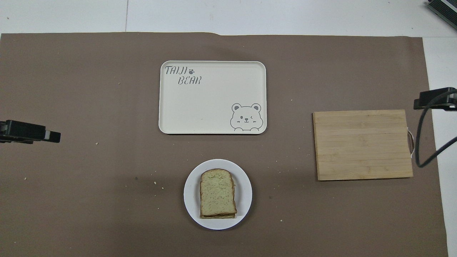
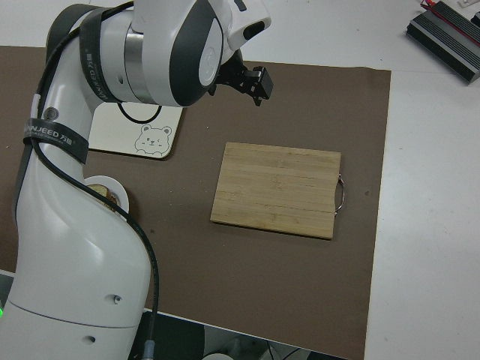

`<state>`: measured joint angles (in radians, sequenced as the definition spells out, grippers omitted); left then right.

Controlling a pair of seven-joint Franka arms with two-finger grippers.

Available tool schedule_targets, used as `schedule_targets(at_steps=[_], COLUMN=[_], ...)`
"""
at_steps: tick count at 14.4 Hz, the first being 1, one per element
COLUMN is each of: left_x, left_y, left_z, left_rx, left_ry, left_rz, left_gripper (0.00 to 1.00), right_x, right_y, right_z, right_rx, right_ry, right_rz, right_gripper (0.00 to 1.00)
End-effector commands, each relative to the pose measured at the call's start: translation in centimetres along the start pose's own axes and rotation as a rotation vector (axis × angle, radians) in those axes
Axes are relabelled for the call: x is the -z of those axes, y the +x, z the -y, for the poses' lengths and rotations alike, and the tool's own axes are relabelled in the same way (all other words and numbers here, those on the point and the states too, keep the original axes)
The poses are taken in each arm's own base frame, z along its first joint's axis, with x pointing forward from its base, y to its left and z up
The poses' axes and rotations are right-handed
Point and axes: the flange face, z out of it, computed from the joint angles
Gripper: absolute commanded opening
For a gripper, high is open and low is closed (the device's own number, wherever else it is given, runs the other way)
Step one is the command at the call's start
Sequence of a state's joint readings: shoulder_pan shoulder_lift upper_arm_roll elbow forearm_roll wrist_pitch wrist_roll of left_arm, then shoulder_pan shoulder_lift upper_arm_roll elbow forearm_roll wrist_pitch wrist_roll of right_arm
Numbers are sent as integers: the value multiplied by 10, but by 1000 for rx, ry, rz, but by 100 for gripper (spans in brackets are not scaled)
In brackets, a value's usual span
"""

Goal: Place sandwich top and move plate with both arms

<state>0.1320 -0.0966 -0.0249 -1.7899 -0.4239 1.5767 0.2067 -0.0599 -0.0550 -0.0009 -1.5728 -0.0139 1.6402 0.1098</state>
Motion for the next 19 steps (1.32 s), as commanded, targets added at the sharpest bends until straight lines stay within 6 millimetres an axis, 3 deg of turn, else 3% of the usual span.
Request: schedule_targets(at_steps=[1, 4, 8, 10, 13, 16, 19], left_x=[-42, -100, -153, -185, -226, -258, -288], left_y=[-20, -43, -53, -59, -73, -88, -96], left_z=[11, 13, 33, 26, 18, 10, -17], left_rx=[31, -10, 18, 53, 50, 69, 150], left_ry=[-45, -86, -161, -174, -203, -238, -280], left_rz=[-52, 5, -68, -137, -151, -154, -230], left_gripper=[100, 100, 100, 100, 100, 90, 81], right_x=[0, -18, -19, -22, -23, -23, -24], right_y=[-17, -22, -23, -24, -26, -27, -26], right_z=[-8, 5, 10, 27, 32, 31, 26], right_rx=[15, 132, 160, 193, 193, 197, 190], right_ry=[-17, -19, -19, -20, -18, -19, -19], right_rz=[24, 63, 67, 77, 79, 80, 82], right_gripper=[100, 100, 100, 100, 100, 100, 100])
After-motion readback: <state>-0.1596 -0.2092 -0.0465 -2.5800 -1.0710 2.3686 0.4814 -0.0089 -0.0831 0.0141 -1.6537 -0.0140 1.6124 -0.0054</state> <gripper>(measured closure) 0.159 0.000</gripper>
